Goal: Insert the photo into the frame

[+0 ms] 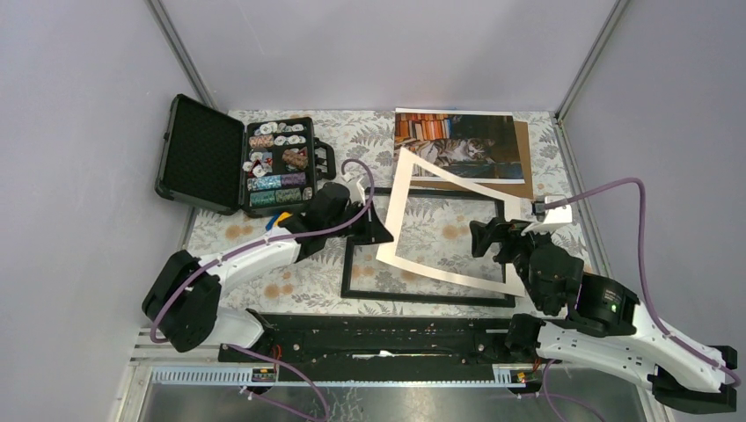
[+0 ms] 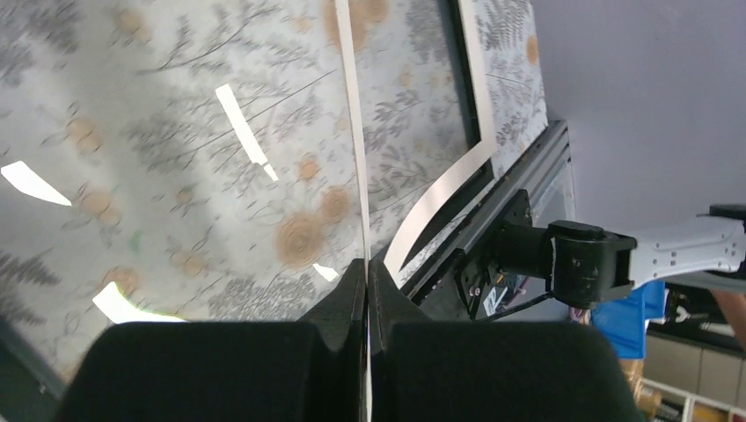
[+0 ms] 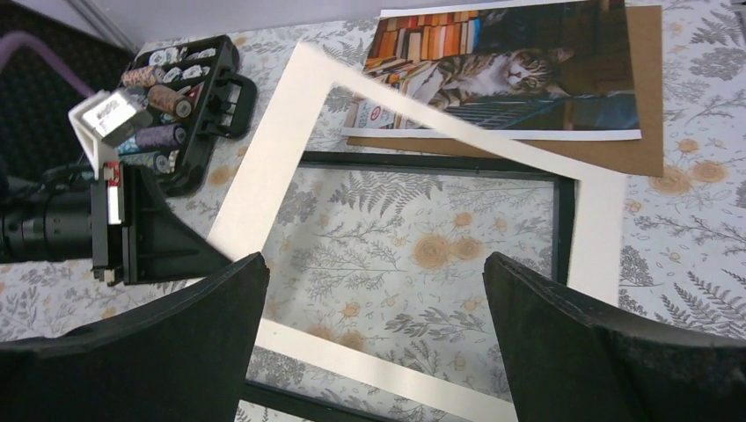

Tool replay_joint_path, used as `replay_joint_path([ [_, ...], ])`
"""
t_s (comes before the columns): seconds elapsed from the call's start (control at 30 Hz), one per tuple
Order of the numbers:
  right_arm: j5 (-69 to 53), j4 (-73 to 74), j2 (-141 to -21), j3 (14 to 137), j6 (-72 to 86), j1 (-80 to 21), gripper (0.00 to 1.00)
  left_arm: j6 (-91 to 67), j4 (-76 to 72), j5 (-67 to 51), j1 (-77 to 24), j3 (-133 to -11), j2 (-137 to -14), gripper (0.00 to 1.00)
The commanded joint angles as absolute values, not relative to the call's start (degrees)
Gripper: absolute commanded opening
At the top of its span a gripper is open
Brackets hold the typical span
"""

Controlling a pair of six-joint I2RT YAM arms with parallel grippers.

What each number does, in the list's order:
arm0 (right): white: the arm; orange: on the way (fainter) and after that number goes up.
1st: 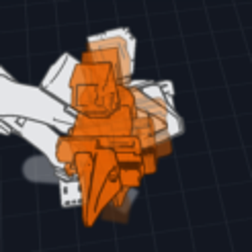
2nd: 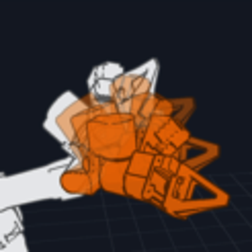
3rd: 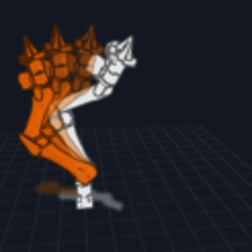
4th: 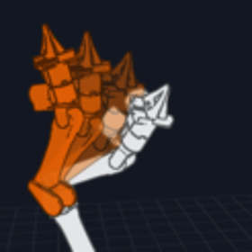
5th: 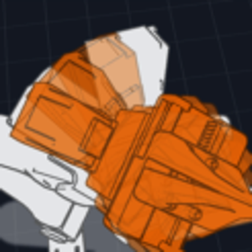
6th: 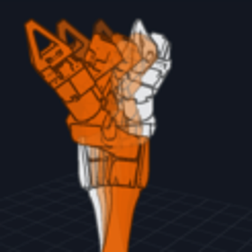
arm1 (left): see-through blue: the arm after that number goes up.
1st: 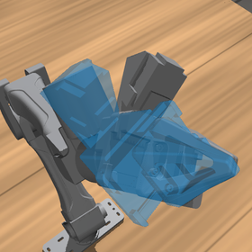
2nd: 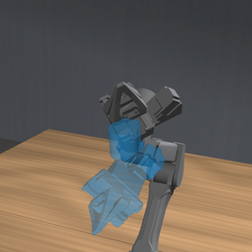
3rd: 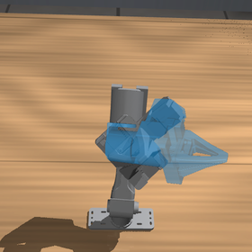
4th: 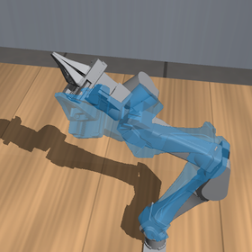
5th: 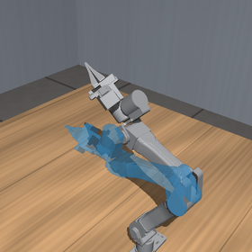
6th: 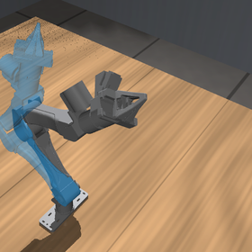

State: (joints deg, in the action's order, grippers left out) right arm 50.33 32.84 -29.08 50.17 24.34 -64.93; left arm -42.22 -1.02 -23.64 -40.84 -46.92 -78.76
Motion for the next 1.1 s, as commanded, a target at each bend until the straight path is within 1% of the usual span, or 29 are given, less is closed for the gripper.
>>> replay_joint_path([
  [0.0,55.08,33.31,-28.57,48.91,25.85,-64.98,1.0,-47.33,-4.5,-21.22,-39.14,-42.82,-74.97,0.0],
  [0.13,56.8,33.79,-30.81,47.56,25.81,-65.0,1.0,-50.17,-4.22,-21.43,-37.94,-39.18,-72.8,0.0],
  [0.23,59.97,33.82,-32.87,46.09,28.62,-64.96,1.0,-50.14,-0.91,-21.15,-37.01,-38.6,-72.86,0.0],
  [0.37,63.4,32.4,-39.98,42.85,28.74,-64.09,1.0,-51.5,1.3,-21.58,-35.24,-36.93,-73.61,0.0],
  [0.43,59.19,32.61,-45.21,43.58,29.27,-60.49,1.0,-52.24,1.26,-22.56,-34.34,-36.25,-73.84,0.0],
  [0.53,48.51,30.92,-51.07,44.38,28.67,-51.54,1.0,-51.73,4.04,-22.33,-33.36,-36.52,-74.2,0.0],
  [0.67,38.01,27.2,-55.67,43.93,27.07,-41.47,1.0,-50.64,6.27,-24.08,-32.27,-36.84,-75.93,0.0],
  [0.73,33.88,26.17,-56.41,43.5,26.44,-38.21,1.0,-49.95,8.07,-24.89,-32.14,-37.62,-77.14,0.0],
  [0.83,31.63,25.59,-55.91,42.64,26.11,-35.63,1.0,-49.61,8.53,-25.23,-32.17,-37.71,-77.69,0.0],
  [1.07,31.42,25.84,-52.62,40.52,25.07,-33.67,1.0,-48.45,9.93,-23.24,-32.12,-37.45,-76.96,0.0],
])
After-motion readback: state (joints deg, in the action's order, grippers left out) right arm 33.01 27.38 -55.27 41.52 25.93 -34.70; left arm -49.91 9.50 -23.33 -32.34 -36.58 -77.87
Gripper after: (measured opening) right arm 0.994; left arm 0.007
